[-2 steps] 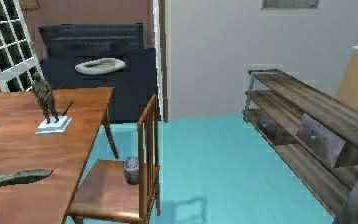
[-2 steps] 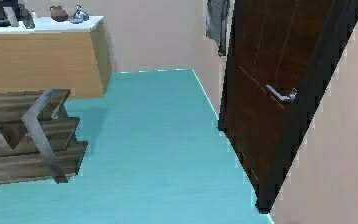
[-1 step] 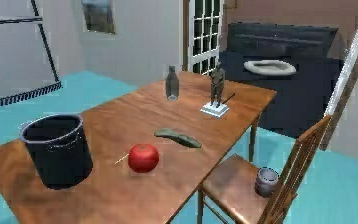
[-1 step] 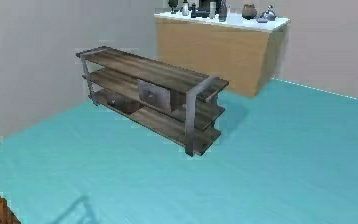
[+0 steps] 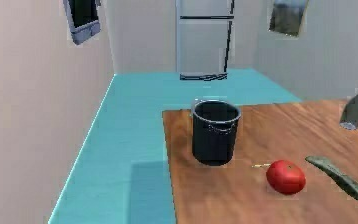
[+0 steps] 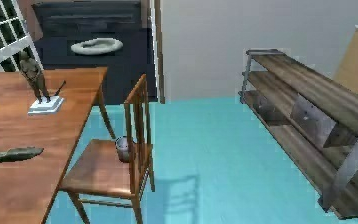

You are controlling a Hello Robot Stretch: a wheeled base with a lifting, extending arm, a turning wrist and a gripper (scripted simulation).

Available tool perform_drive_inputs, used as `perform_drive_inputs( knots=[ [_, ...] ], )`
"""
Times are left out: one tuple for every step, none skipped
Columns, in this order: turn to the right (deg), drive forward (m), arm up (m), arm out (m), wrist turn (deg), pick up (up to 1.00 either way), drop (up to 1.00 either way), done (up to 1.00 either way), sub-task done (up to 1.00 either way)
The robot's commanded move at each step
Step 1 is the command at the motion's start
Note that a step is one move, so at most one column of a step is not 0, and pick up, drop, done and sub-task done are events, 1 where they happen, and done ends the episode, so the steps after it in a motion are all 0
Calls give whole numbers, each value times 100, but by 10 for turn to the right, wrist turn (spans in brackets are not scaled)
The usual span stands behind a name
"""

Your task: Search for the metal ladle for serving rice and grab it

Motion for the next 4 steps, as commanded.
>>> perform_drive_inputs(
  knots=[
    [-420,0,0,0,0,0,0,0,0],
    [0,0,50,0,0,0,0,0,0],
    [0,0,38,0,0,0,0,0,0],
    [0,0,0,50,0,0,0,0,0]
  ],
)
